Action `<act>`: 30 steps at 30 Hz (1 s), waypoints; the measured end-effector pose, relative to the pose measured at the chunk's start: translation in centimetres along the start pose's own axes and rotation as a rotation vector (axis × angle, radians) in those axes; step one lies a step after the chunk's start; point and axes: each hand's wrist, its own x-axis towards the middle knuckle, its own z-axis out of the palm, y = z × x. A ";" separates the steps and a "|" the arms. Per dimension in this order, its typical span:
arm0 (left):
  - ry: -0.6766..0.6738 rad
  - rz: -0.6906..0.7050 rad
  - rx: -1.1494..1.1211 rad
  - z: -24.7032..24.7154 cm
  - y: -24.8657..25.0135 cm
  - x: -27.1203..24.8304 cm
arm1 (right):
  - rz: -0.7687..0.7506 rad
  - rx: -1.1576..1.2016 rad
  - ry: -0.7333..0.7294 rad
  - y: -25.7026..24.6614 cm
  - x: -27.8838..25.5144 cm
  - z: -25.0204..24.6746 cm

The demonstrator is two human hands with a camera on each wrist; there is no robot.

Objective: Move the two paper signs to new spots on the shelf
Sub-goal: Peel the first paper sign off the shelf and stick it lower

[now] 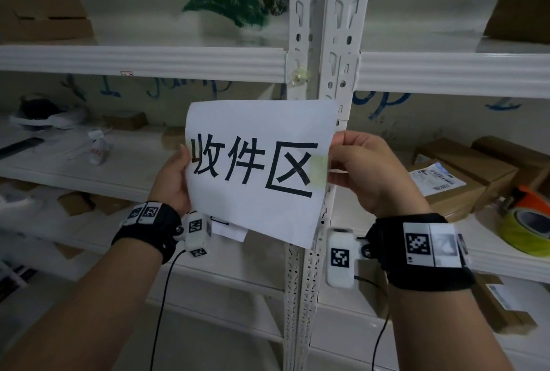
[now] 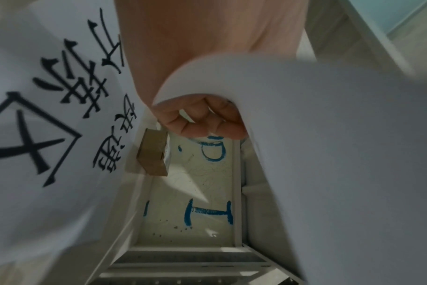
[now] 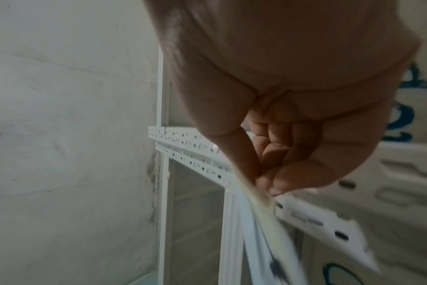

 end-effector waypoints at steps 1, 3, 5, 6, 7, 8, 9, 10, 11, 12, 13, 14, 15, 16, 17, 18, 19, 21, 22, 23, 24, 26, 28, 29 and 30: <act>0.024 0.015 -0.007 0.2 -0.1 -0.3 | 0.007 0.028 0.028 -0.2 -0.2 -1.0; 0.063 0.026 -0.027 0.2 -0.9 -0.9 | 0.002 0.088 0.100 -0.6 -0.5 -3.5; 0.026 0.028 -0.006 0.5 -1.8 -1.3 | -0.020 0.119 0.188 -0.9 -0.8 -6.1; 0.007 0.031 0.002 1.1 -2.2 -1.6 | -0.024 0.115 0.228 -0.8 -0.8 -7.6; -0.028 0.026 0.013 1.7 -2.7 -1.9 | -0.021 0.110 0.272 -0.8 -1.0 -8.7; -0.062 0.006 0.041 2.5 -3.4 -2.2 | -0.019 0.100 0.321 -0.8 -1.2 -9.9; -0.095 -0.003 0.077 3.5 -4.1 -2.6 | -0.023 0.092 0.372 -0.8 -1.3 -11.1; -0.109 -0.007 0.100 4.2 -4.8 -2.8 | -0.030 0.083 0.433 -0.7 -1.5 -12.1; -0.130 -0.011 0.111 4.9 -5.6 -2.8 | -0.039 0.082 0.489 -0.7 -1.7 -13.1; -0.151 -0.023 0.123 5.6 -6.4 -3.1 | -0.046 0.079 0.545 -0.7 -2.0 -14.0; -0.171 -0.037 0.138 6.2 -7.2 -3.2 | -0.057 0.079 0.593 -0.7 -2.1 -14.9; -0.201 -0.062 0.144 6.9 -7.9 -3.6 | -0.069 0.067 0.626 -0.8 -2.3 -15.7; -0.242 -0.079 0.152 7.7 -8.6 -3.9 | -0.081 0.058 0.660 -0.8 -2.3 -16.8; -0.281 -0.094 0.166 8.5 -9.3 -4.3 | -0.077 0.051 0.697 -0.9 -2.3 -18.0; -0.315 -0.105 0.195 9.3 -10.0 -4.7 | -0.063 0.038 0.727 -0.9 -2.3 -19.2; -0.343 -0.123 0.224 10.2 -10.5 -5.1 | -0.047 0.005 0.739 -0.8 -2.2 -20.5; -0.367 -0.144 0.250 11.2 -11.1 -5.4 | -0.033 -0.035 0.737 -0.7 -2.1 -21.9; -0.426 -0.188 0.295 13.1 -12.3 -6.1 | -0.010 -0.080 0.725 -0.7 -2.1 -24.0; -0.443 -0.212 0.318 14.0 -12.9 -6.4 | 0.004 -0.087 0.732 -0.7 -2.1 -24.9; -0.460 -0.217 0.341 15.0 -13.3 -6.7 | 0.014 -0.102 0.735 -0.6 -2.0 -25.7; -0.460 -0.219 0.362 16.1 -13.7 -7.0 | 0.022 -0.110 0.738 -0.5 -2.0 -26.4; -0.463 -0.209 0.371 18.2 -14.4 -7.5 | 0.023 -0.092 0.763 -0.4 -2.2 -27.6; -0.410 -0.166 0.349 20.3 -14.7 -7.8 | 0.002 -0.033 0.806 -0.2 -2.5 -28.9; -0.374 -0.146 0.327 21.3 -14.9 -7.7 | -0.011 -0.013 0.841 -0.2 -2.7 -29.9; -0.340 -0.131 0.306 22.2 -15.0 -7.7 | -0.022 0.004 0.863 -0.2 -3.0 -30.4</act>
